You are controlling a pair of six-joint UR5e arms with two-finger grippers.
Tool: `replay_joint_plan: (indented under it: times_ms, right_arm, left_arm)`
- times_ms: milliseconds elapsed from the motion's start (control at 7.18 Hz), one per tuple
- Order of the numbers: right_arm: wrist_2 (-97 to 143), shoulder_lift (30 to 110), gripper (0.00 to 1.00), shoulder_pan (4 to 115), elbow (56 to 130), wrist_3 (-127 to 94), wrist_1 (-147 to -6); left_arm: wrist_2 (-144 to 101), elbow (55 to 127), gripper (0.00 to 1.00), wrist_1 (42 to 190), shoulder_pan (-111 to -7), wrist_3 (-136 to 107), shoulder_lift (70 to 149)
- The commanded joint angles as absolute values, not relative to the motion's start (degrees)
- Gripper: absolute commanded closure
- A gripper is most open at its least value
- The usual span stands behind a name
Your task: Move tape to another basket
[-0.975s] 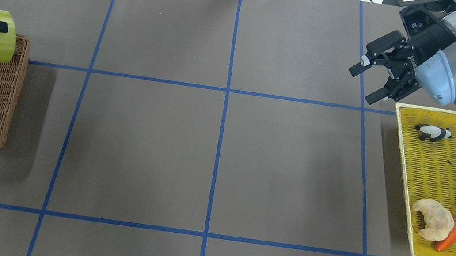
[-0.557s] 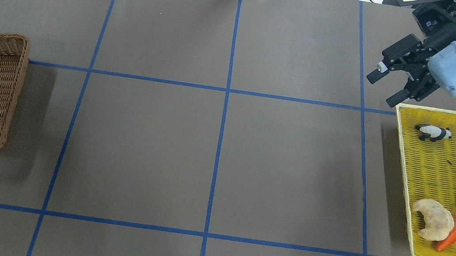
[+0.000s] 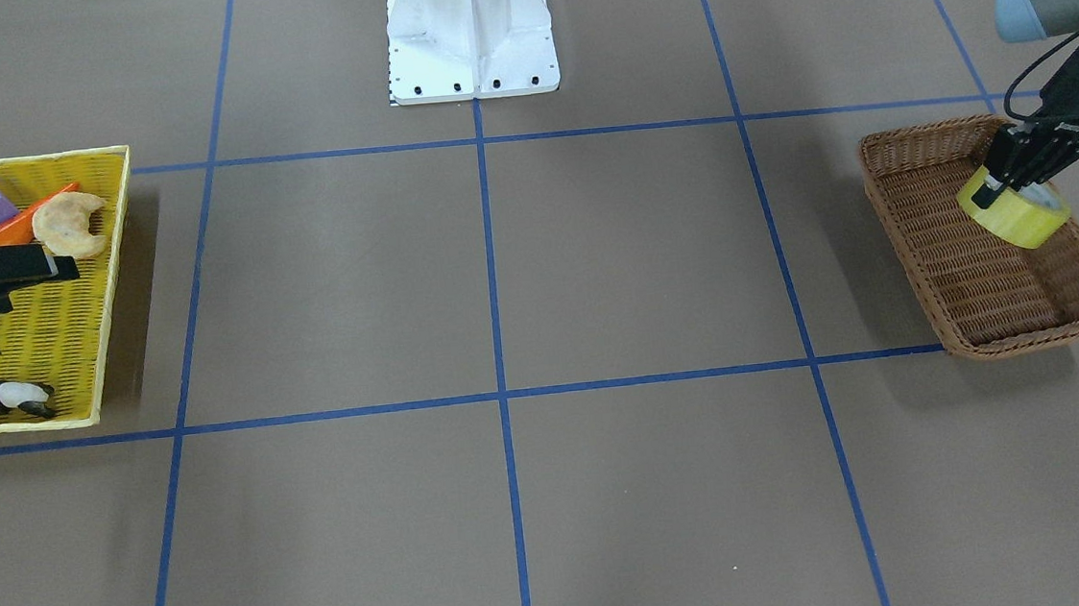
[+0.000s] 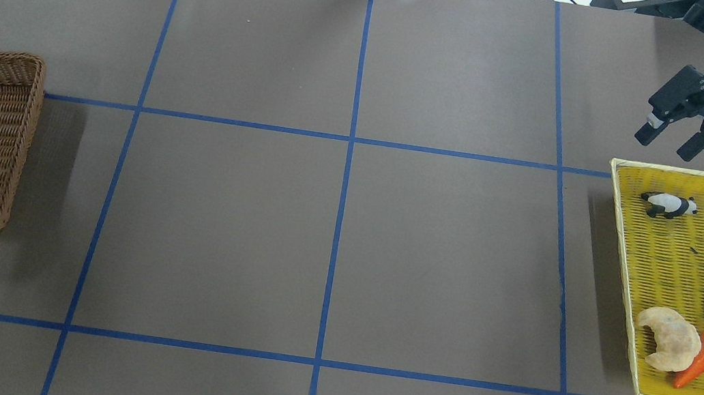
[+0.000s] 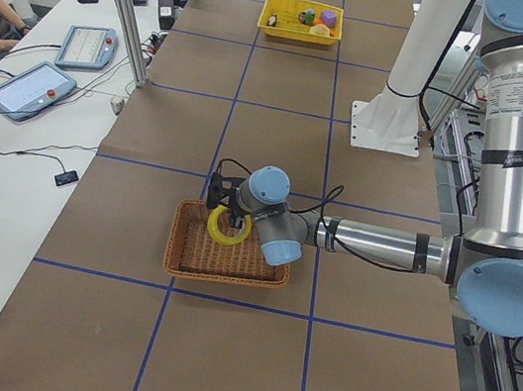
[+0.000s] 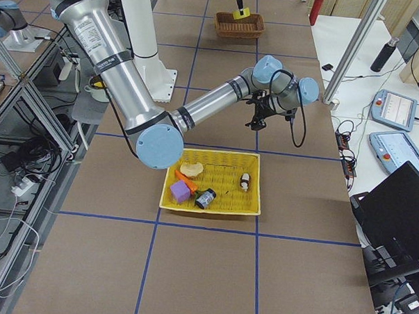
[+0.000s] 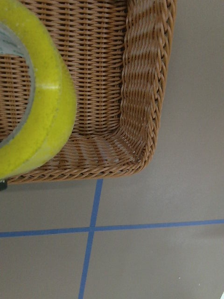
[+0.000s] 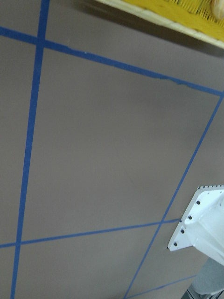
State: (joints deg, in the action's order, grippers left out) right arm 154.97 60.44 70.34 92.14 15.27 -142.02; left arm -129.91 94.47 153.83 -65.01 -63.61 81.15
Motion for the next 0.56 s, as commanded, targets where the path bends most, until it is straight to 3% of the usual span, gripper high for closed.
replay_joint_plan:
  times_ms: [0,418]
  right_arm:
    - [148.7,63.0,0.01,70.2,92.1,8.4,-132.8]
    - [143.6,63.1,0.01,70.3,91.9,7.1,-132.0]
  left_arm:
    - [-128.5,94.8,1.00,150.1,-64.0,-62.9,81.1]
    - [-125.0,101.8,1.00,131.8,-60.0,-62.8,81.4]
